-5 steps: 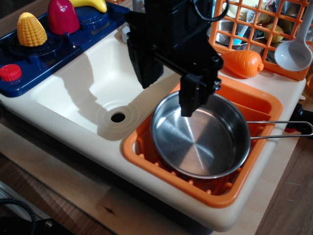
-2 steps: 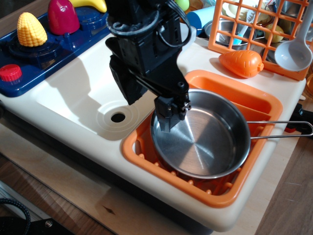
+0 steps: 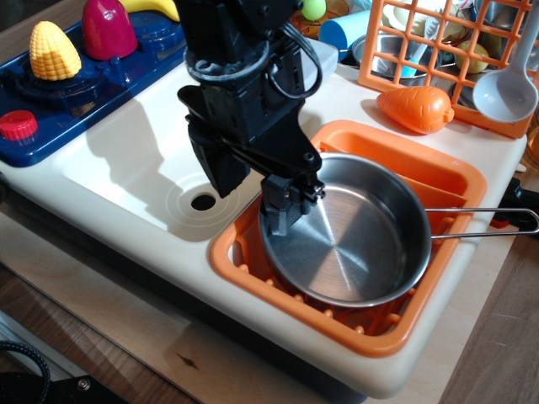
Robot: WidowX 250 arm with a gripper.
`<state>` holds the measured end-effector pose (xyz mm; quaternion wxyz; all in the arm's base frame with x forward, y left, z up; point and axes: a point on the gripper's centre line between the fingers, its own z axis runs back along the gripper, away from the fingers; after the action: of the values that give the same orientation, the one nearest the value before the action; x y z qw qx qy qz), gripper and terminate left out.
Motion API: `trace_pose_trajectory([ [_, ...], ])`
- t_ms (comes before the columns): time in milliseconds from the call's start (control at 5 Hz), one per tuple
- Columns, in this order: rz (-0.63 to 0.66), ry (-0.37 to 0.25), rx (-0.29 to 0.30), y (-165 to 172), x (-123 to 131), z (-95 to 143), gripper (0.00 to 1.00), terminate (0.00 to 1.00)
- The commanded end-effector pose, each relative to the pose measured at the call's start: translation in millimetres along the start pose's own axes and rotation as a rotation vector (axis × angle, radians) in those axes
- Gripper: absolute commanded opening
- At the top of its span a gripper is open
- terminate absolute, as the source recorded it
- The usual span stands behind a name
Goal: Put pan from drying rack into sink
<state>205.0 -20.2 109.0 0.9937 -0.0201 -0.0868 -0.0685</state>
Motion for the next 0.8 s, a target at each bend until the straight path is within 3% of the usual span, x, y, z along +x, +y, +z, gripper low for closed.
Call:
trace_pose_trajectory([
  [0,0.020,-0.022,0.016,-0.5,8.1,6.4,0.00,0.00],
  [400,0.099,0.016,0.067,4.1,23.3,31.3,0.00,0.00],
  [600,0.078,0.042,0.059,22.2,24.1,44.7,0.00,0.00],
])
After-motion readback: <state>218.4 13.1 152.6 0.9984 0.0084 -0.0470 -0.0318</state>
